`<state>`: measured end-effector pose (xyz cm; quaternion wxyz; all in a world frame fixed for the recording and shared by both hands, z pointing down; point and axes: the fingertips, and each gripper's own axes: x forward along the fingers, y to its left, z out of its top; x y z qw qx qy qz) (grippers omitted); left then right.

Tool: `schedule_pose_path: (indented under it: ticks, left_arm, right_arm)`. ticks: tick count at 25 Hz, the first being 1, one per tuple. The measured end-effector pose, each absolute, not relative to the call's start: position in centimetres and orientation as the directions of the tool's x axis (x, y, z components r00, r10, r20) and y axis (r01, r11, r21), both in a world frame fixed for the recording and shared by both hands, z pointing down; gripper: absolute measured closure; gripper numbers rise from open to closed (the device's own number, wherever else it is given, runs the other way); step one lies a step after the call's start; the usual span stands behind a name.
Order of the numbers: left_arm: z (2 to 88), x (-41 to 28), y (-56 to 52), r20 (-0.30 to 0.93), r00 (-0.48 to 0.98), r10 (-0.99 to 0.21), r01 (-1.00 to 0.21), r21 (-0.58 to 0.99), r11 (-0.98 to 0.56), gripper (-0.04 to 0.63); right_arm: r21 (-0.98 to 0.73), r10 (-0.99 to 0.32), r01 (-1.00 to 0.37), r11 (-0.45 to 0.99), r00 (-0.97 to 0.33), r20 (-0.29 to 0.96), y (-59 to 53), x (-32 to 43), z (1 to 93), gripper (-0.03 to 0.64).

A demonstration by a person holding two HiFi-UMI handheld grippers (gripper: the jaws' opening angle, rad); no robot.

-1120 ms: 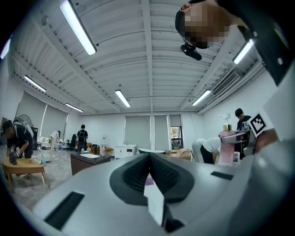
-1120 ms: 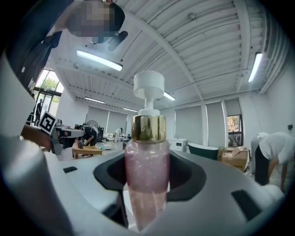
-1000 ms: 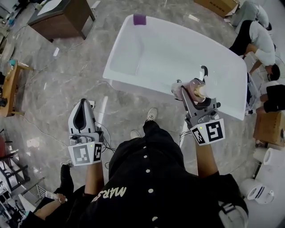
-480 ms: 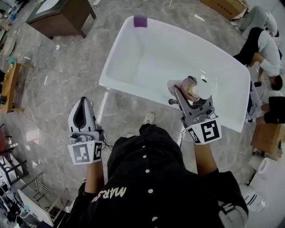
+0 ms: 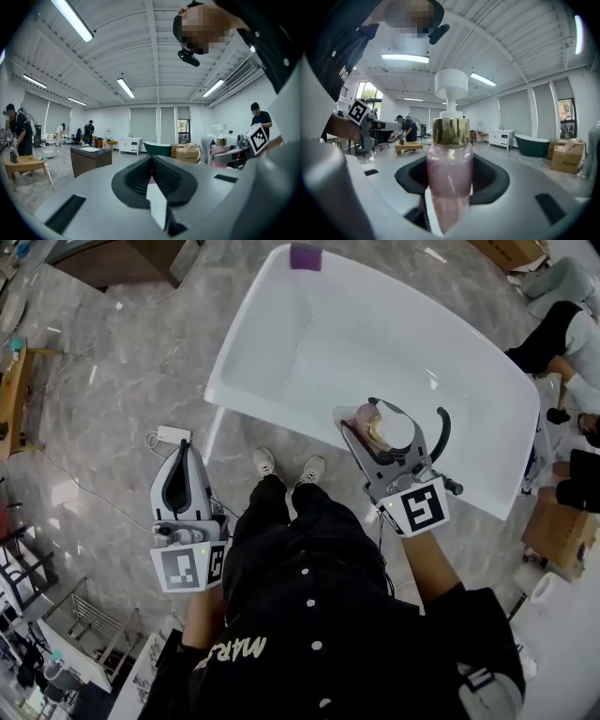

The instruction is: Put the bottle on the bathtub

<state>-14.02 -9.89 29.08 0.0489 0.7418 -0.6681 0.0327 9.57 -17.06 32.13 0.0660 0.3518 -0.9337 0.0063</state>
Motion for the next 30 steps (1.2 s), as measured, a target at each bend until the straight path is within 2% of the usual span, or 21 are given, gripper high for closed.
schedule_pose_path:
  ticks: [5,12,17,20,30]
  left_arm:
    - [32.4,-14.6,-11.6,0.196,0.162,-0.967,-0.986,0.059,-0.153,0.584]
    - [35.0,-15.8,-13.6,0.236,0.200,-0.951,-0.978,0.098,-0.182,0.584]
    - [37.9,-16.7,-13.8,0.302,0.224,-0.927,-0.974,0.105,-0.201,0.584]
    - [40.4,-16.8,-13.8,0.350,0.245,-0.904,-0.969,0.124,-0.215,0.584]
    - [45.6,-17.2,-12.6,0.427,0.231,-0.874,-0.973,0.130,-0.193,0.584]
  right_arm:
    - [-0.022,-0.624,-0.636,0.771,-0.763,0.168,-17.6,6.2,36.6,0.402]
    - [-0.040,-0.570,-0.588,0.808,-0.797,0.201,-17.7,1.9,44.2,0.402]
    - [-0.027,-0.454,-0.492,0.870,-0.822,0.345,-16.2,-0.3,51.2,0.402]
    - [-0.047,-0.418,-0.468,0.883,-0.827,0.375,-15.8,-1.5,54.7,0.403]
    - [-0.044,-0.379,-0.422,0.906,-0.851,0.365,-16.1,-3.7,63.1,0.403]
